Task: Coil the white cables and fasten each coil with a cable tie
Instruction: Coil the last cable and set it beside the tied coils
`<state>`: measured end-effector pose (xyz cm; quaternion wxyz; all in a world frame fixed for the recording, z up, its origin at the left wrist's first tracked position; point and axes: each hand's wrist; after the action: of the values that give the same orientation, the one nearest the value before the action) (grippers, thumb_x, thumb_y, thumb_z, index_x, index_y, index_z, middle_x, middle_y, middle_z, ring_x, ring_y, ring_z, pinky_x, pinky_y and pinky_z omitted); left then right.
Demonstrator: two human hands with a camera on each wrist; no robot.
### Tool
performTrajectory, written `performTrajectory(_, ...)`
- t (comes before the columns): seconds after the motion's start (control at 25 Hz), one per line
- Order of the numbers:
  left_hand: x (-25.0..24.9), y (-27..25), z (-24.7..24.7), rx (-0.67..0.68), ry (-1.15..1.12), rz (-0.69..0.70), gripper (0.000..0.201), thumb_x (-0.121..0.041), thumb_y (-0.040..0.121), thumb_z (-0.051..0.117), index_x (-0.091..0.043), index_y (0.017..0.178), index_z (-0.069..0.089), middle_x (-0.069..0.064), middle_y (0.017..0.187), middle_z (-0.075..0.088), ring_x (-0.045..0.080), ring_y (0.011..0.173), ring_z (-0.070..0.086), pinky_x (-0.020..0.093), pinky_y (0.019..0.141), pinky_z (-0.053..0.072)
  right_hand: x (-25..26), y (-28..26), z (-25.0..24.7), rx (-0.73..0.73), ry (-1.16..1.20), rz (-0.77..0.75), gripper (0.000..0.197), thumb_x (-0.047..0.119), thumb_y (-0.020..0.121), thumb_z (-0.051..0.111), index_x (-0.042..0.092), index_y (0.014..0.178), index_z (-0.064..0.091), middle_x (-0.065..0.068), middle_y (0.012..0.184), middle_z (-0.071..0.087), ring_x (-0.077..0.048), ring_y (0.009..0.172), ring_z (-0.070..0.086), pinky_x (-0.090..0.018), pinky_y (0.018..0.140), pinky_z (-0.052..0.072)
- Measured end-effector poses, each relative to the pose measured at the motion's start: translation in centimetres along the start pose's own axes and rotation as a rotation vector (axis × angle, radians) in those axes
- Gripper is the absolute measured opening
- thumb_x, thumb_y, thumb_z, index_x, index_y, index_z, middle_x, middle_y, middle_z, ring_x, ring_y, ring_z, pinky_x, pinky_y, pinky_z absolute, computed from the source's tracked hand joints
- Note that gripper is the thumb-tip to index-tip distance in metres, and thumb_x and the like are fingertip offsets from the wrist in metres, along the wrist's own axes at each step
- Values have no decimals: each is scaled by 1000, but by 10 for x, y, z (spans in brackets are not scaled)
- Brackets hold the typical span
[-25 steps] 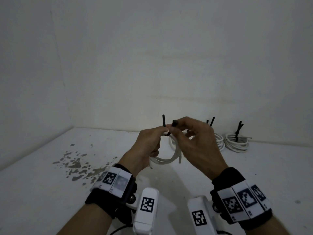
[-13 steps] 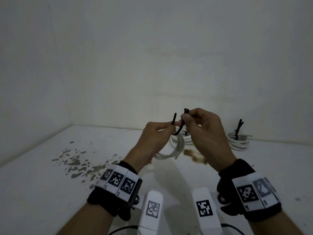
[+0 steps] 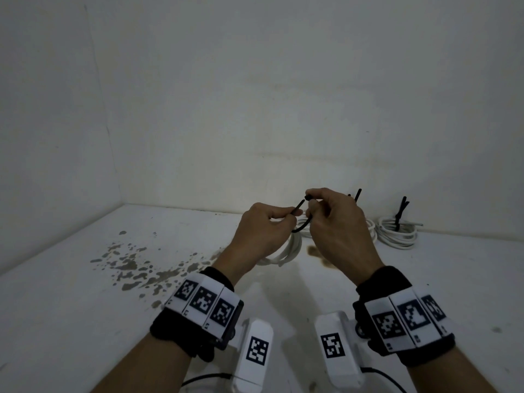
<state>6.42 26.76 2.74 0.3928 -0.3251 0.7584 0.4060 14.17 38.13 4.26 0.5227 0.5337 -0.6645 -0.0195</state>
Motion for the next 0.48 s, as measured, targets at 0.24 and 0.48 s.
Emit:
performTrajectory(0.24, 2, 1, -1, 44, 46, -5, 28, -24, 90, 55, -34, 105, 77, -13, 92, 75, 4, 45, 47, 17, 52, 42, 0, -1, -2, 31, -33, 18, 29, 10, 101, 47, 9, 122, 67, -6, 101, 72, -15, 90, 64, -21, 77, 43)
performTrajectory(0.48, 6, 3, -9, 77, 242, 36, 26, -26, 89, 57, -36, 102, 77, -11, 87, 76, 1, 36, 42, 15, 45, 34, -1, 0, -1, 142, -119, 13, 21, 11, 98, 52, 14, 108, 71, 16, 58, 50, 9, 52, 55, -6, 51, 39)
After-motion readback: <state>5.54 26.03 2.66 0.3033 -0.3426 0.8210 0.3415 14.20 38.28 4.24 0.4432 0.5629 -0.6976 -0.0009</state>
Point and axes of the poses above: each hand's wrist, its own y-axis towards the middle knuckle, its own z-axis out of the palm, x = y × z
